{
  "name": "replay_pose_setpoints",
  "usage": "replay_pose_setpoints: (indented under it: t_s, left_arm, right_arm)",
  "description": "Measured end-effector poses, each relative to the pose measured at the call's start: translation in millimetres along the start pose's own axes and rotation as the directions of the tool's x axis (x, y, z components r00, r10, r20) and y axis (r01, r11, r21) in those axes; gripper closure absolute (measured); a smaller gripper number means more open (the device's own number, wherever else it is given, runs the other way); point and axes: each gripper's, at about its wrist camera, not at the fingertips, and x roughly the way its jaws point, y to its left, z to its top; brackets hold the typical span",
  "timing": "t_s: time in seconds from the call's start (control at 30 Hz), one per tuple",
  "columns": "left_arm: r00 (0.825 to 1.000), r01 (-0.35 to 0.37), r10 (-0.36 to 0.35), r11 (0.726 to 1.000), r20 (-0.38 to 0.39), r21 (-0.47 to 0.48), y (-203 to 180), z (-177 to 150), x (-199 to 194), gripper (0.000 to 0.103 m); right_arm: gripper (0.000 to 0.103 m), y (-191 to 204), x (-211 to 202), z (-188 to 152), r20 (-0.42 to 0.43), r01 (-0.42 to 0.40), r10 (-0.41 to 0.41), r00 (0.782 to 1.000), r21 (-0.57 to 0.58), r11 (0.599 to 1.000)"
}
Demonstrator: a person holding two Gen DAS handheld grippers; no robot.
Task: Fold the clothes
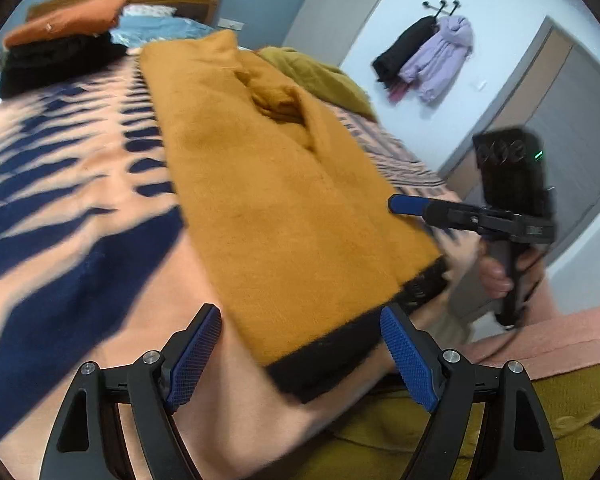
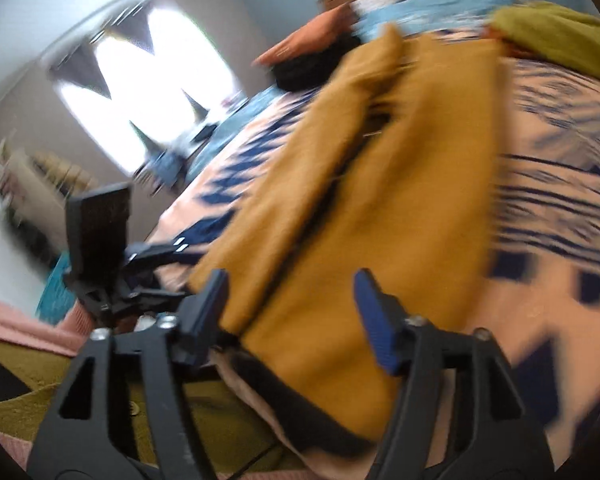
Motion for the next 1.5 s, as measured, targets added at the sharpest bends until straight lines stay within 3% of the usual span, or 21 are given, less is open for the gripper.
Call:
replay_pose_setpoints:
  t_s: [0.07,0.2,0.37,0.53,0.67,0.77,0.87,0.93,0.97,1.0,1.03,1.07,1.1,1.2,1.3,1.5]
  left_arm:
    - [0.997,0.07,-0.071,0.997,-0.007,-0.032,1,0,2,0.014]
    - [0.994,0.107,-0.108,0.993,-0.015,-0.056,3,4,8,0.012]
    - [0.989,0.149,-0.15,0.982,0.0,-0.115,8,10,12,0.012]
    - [0.991,0.134,-0.136,0.984,-0.005,-0.119,8,11,16,0.012]
    - [0.998,0.059,-0.059,0.996,-0.001,-0.06,-4,9,22,0.011]
    - [0.999,0.041,-0.041,0.999,0.013,-0.008,-14,7,26,0.0]
    - [1.0,0.022,-0.022,1.0,0.003,0.006,-19,11,29,0.0]
    - [1.0,0.029,-0.029,0.999,-0.002,-0.016,-17,14,28,0.001]
    - [0.999,0.032,-0.032,0.999,-0.001,-0.029,-16,15,28,0.001]
    - [1.0,0.03,-0.03,0.999,0.001,-0.041,-14,15,27,0.004]
    - [1.0,0.026,-0.026,0.998,0.002,-0.051,-12,15,26,0.006]
    - [1.0,0.017,-0.017,0.998,0.003,-0.059,-10,14,23,0.015]
    - [1.0,0.011,-0.011,0.997,0.002,-0.07,-7,13,22,0.032]
    - [1.0,0.004,-0.004,0.993,-0.001,-0.118,4,13,19,0.064]
    - [0.999,0.045,-0.044,0.982,0.005,-0.184,14,12,15,0.079]
    - [0.982,0.187,-0.187,0.931,0.03,-0.315,30,14,8,0.084]
  right_arm:
    - [0.022,-17,-14,-8,0.027,0.03,-0.033,0.999,0.076,0.997]
    - [0.014,-38,-20,-22,0.014,0.011,-0.014,1.0,0.194,0.981]
    - [0.01,-24,-12,-23,0.018,-0.114,0.112,0.994,0.16,0.981]
    - [0.01,-2,7,-27,-0.041,-0.096,0.098,0.994,0.038,0.995]
    - [0.008,1,10,-32,-0.026,-0.088,0.088,0.996,0.002,0.996]
    - [0.0,6,11,-37,-0.015,-0.072,0.071,0.997,-0.026,0.997]
    - [0.0,7,15,-34,-0.002,-0.065,0.065,0.998,-0.011,0.998]
    - [0.004,6,15,-32,0.002,-0.052,0.052,0.999,0.002,0.999]
    - [0.014,5,14,-31,0.0,-0.042,0.042,0.999,0.011,0.999]
    - [0.036,3,16,-32,-0.012,-0.032,0.032,0.999,0.027,0.999]
    - [0.051,0,17,-32,-0.024,-0.022,0.023,0.999,0.043,0.999]
    - [0.077,-3,19,-33,-0.035,-0.013,0.015,0.999,0.059,0.998]
    - [0.078,-6,19,-34,-0.033,-0.022,0.024,0.999,0.068,0.997]
    - [0.079,-11,18,-35,-0.029,-0.042,0.045,0.999,0.099,0.994]
    - [0.079,-15,14,-34,-0.013,-0.083,0.086,0.996,0.142,0.986]
    - [0.084,-22,-1,-29,0.058,-0.226,0.219,0.974,0.24,0.944]
